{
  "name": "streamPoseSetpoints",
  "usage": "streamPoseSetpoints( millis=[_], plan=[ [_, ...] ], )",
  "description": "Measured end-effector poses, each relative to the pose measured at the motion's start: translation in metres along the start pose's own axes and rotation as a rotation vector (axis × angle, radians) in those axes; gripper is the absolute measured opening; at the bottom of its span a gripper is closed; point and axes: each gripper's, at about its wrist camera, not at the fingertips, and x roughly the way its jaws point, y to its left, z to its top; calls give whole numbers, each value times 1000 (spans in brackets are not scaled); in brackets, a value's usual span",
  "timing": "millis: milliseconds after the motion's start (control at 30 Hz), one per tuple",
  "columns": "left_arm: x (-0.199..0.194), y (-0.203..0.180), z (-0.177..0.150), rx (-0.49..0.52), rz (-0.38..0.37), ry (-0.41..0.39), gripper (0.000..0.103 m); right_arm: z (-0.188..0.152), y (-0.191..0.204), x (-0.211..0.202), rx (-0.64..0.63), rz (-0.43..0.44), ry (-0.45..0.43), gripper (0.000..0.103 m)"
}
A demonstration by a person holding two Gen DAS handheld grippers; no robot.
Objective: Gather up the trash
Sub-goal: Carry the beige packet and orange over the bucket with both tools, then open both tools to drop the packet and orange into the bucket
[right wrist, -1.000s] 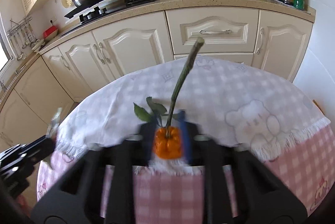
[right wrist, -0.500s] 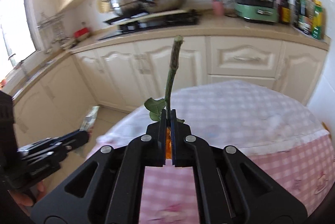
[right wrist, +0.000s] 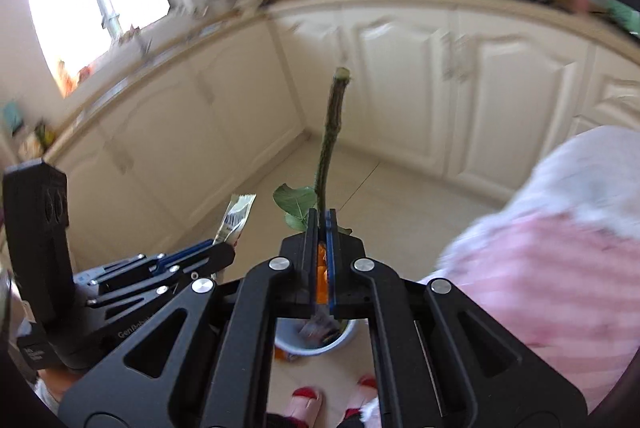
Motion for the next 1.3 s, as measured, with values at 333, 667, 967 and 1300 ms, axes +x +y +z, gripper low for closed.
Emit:
streamPoseSetpoints(
  millis=[333, 667, 967, 1300],
  plan=[
    [83, 123, -19, -169, 67, 197, 19, -66, 54, 173, -16, 22, 281, 4],
    [131, 167, -46, -251, 100, 286, 48, -110, 52, 244, 7, 3, 401, 4],
    [141, 216, -90, -341, 145, 347, 51, -154, 60, 280, 0, 6, 477, 4],
    [149, 263, -126, -406, 141, 404, 54, -181, 82, 323, -24, -19, 522, 5]
  ],
)
